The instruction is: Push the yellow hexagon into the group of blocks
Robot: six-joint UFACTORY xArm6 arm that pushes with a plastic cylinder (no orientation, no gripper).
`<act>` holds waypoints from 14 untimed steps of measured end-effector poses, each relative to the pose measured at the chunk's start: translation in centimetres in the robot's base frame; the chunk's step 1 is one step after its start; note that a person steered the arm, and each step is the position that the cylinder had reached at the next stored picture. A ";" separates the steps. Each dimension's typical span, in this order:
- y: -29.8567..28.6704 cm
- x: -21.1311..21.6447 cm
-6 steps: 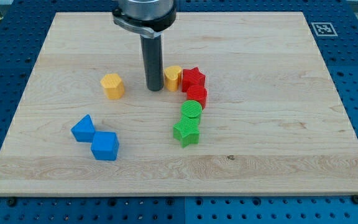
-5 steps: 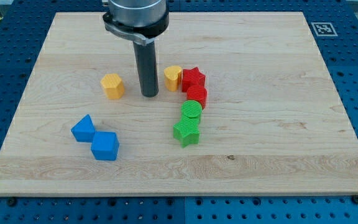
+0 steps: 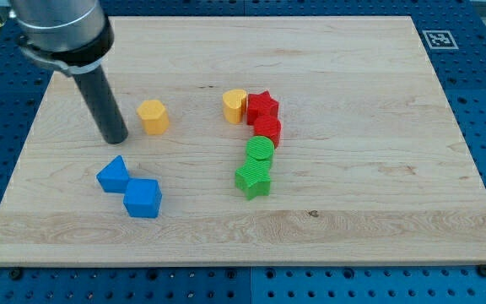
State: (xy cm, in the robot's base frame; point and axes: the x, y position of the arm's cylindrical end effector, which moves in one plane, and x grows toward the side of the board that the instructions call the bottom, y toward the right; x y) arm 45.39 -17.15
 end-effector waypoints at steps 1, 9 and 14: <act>1.9 -1.6; 4.7 -4.2; 6.6 -8.5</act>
State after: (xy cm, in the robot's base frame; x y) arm 36.86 -10.60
